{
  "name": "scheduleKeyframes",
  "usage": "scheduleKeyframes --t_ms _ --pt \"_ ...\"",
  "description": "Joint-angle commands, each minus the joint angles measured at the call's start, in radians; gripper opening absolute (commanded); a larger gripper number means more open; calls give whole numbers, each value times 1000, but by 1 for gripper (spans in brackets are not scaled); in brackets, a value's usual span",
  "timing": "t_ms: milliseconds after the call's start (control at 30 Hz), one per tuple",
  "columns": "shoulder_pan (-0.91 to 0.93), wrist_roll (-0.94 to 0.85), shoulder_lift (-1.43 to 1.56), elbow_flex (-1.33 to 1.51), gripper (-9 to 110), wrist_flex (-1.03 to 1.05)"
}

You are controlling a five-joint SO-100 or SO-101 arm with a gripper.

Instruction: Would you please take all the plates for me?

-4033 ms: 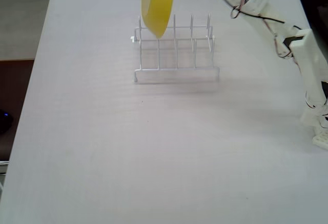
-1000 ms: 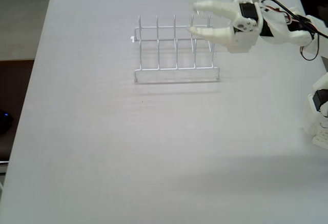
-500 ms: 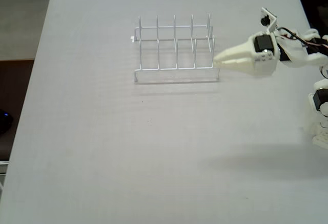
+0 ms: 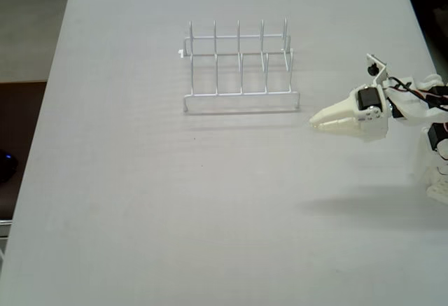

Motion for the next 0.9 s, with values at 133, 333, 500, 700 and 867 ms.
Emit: scheduleKeyframes --t_ms 133,333,500,700,867 --pt "11 23 169 81 0 86" --pt "18 44 222 144 0 114" --pt "21 54 229 198 0 110" --pt "48 51 230 230 0 160" --pt "40 75 230 270 0 133"
